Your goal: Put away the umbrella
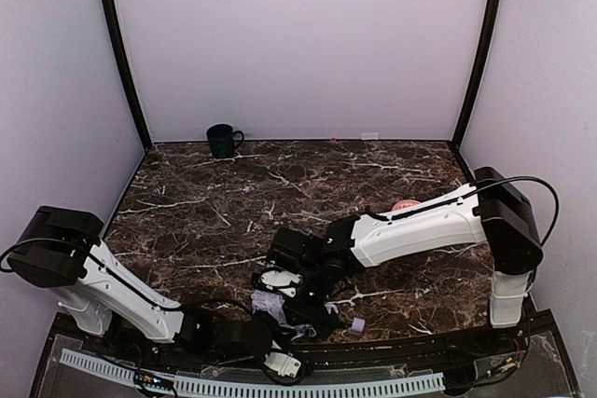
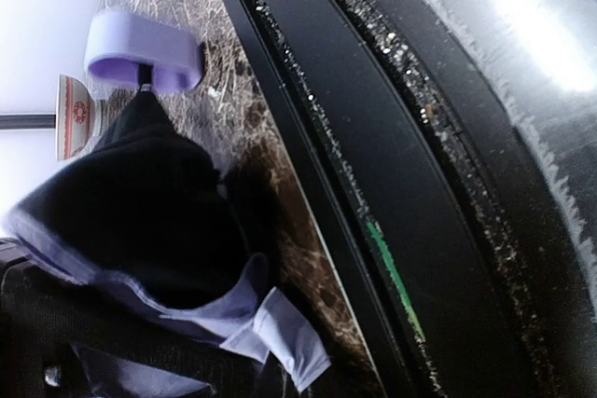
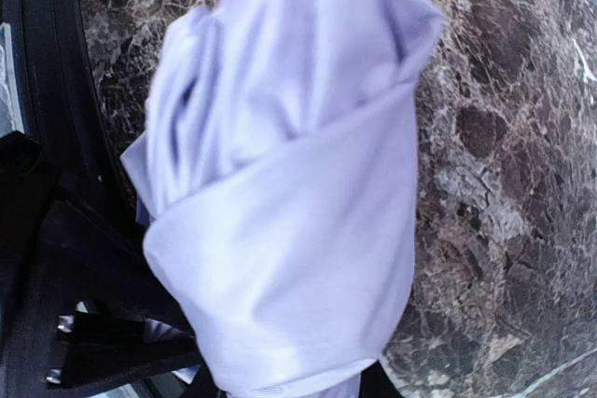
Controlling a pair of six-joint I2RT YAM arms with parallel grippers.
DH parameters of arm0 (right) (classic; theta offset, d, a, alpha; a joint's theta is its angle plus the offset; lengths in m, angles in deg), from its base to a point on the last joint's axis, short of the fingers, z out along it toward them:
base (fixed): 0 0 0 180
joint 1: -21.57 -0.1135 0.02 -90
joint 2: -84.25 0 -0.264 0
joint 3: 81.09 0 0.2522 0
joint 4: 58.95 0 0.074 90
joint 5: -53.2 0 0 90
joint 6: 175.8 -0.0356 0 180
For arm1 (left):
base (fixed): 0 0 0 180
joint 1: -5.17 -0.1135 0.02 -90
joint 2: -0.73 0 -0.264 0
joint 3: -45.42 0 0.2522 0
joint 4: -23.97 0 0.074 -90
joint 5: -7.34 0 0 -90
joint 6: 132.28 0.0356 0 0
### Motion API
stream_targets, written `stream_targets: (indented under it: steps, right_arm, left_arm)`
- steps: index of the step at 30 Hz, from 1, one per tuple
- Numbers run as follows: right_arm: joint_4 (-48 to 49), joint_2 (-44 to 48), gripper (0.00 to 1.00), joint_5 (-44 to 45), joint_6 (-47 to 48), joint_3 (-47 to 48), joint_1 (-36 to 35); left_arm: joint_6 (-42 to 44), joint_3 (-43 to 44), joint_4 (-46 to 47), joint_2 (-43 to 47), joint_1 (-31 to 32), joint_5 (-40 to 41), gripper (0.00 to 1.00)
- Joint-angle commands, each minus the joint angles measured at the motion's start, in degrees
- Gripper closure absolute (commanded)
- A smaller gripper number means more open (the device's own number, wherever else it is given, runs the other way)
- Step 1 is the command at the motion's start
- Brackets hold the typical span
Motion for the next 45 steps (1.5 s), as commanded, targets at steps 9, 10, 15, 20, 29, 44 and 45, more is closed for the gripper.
stream_targets:
  steps: [9, 10, 15, 20, 29, 44, 45]
  right_arm:
    - [7.5, 12.0, 1.00, -4.6, -2.4, -6.4, 7.2]
    - [9.0, 14.3, 1.00, -5.2, -2.8, -7.7, 8.3]
    - [14.6, 26.7, 1.00, -4.0, -2.3, -11.3, 12.6]
    - [20.2, 35.9, 1.00, -7.7, 0.8, -13.3, 14.4]
    - [20.9, 38.0, 1.00, -22.3, 2.2, -4.5, 14.6]
    - [24.8, 36.5, 1.00, -22.5, -0.9, -6.7, 14.7]
    - [24.1, 36.2, 1.00, -22.4, -1.1, -7.0, 14.6]
  left_arm:
    - [-17.2, -2.6, -15.0, 14.8, -2.7, 4.0, 0.37]
    - [-18.4, -3.2, -14.7, 18.9, -2.8, 3.8, 0.21]
    - [-24.9, -4.4, -17.4, 40.1, -4.5, -1.8, 0.15]
    - [-36.0, -1.5, -15.9, 49.4, -10.1, -9.8, 0.37]
    - [-44.1, 5.4, -11.9, 45.9, -19.7, -25.5, 0.33]
    - [-44.5, 6.1, -7.8, 38.1, -19.8, -33.2, 0.99]
    - [-45.4, 5.8, -8.0, 38.6, -19.8, -32.4, 1.00]
